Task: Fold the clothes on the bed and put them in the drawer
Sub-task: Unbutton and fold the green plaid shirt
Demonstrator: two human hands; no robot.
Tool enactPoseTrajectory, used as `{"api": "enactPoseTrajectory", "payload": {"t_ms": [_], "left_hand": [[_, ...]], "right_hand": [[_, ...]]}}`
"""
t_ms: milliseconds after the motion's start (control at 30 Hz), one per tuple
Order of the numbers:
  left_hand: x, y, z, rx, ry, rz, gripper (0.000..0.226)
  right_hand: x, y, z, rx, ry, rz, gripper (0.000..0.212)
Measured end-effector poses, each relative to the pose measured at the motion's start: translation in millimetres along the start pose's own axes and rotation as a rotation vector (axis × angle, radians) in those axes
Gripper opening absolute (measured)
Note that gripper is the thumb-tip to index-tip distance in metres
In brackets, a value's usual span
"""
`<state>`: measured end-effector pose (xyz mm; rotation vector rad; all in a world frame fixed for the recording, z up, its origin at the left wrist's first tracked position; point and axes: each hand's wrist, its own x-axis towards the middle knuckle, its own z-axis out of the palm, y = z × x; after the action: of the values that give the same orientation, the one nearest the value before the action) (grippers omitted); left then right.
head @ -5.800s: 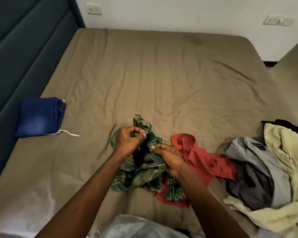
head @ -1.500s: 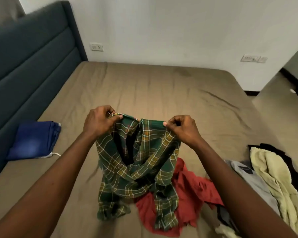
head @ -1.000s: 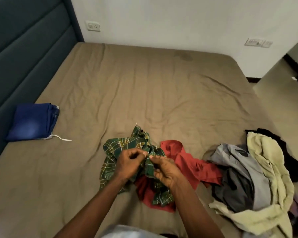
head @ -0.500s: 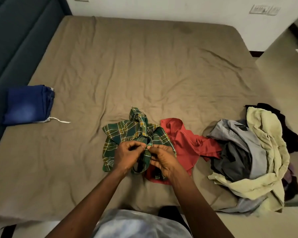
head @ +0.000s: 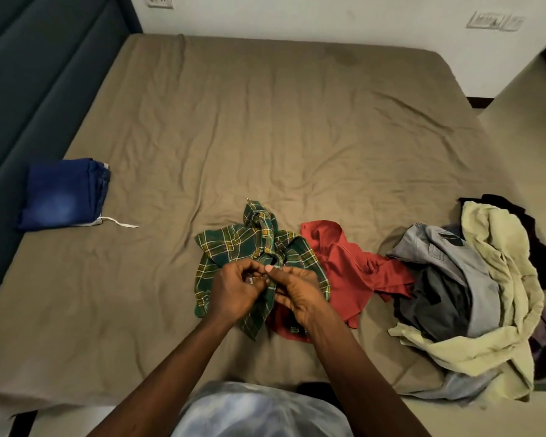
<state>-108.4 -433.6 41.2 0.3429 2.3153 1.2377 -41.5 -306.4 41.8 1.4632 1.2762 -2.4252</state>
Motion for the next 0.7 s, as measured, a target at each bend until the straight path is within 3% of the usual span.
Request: {"api": "enactPoseTrajectory", "payload": {"t_ms": [67,167,400,533,700], "left_hand": [[0.9,-1.0,-4.0,0.019,0.009,0.060,0.015],[6.4,-0.3,-14.2,-0.130,-0.015,-0.009,0.012],[14.9,-4.5,-25.5,-0.201,-0.078,-0.084,0.017],[13.3,-4.8,-23.2,-0.115,0.013,0.034,0.024],[11.6,-6.4,-20.8,0.129,0.076,0.154,0.014]], "right_hand": [[2.7,-1.7,0.9,0.009,-0.002,-0.011,0.009],[8.1,-3.1,2.5,-0.015,-0.020,-0.013,0.016],[12.0,1.7,21.8,0.001,0.003,-0.026,0.019],[12.1,-0.1,20.9,0.007,-0.052,-0.064,0.020],[4.8,-1.8,16.4,0.013,-0.097,-0.083,0.015]]}}
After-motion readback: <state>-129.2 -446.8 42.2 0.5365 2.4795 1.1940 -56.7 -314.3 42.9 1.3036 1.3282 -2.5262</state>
